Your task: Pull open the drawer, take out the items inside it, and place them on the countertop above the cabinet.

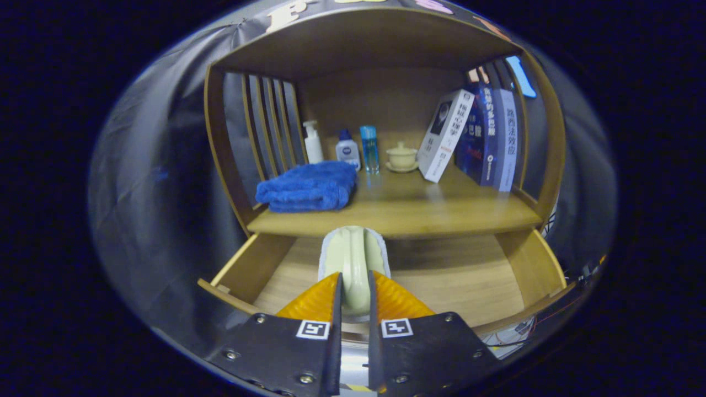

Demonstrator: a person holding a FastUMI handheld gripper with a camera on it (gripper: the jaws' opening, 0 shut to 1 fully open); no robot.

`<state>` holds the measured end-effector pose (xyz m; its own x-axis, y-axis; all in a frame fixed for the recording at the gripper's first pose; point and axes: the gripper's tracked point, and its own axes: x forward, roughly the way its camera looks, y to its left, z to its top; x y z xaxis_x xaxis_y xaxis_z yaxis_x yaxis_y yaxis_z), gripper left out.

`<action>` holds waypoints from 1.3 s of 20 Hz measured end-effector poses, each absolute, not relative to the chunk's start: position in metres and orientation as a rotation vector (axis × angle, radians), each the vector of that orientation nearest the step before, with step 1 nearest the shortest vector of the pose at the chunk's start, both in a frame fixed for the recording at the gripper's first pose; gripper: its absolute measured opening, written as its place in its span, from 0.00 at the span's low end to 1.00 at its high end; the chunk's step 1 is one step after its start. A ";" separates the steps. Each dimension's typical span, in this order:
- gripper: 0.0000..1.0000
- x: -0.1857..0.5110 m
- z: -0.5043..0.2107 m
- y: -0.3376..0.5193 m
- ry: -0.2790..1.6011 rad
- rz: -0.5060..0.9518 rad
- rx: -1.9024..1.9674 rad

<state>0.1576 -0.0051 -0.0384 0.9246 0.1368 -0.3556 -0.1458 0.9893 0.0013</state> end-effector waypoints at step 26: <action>0.20 0.332 -0.028 -0.046 0.260 -0.175 -0.026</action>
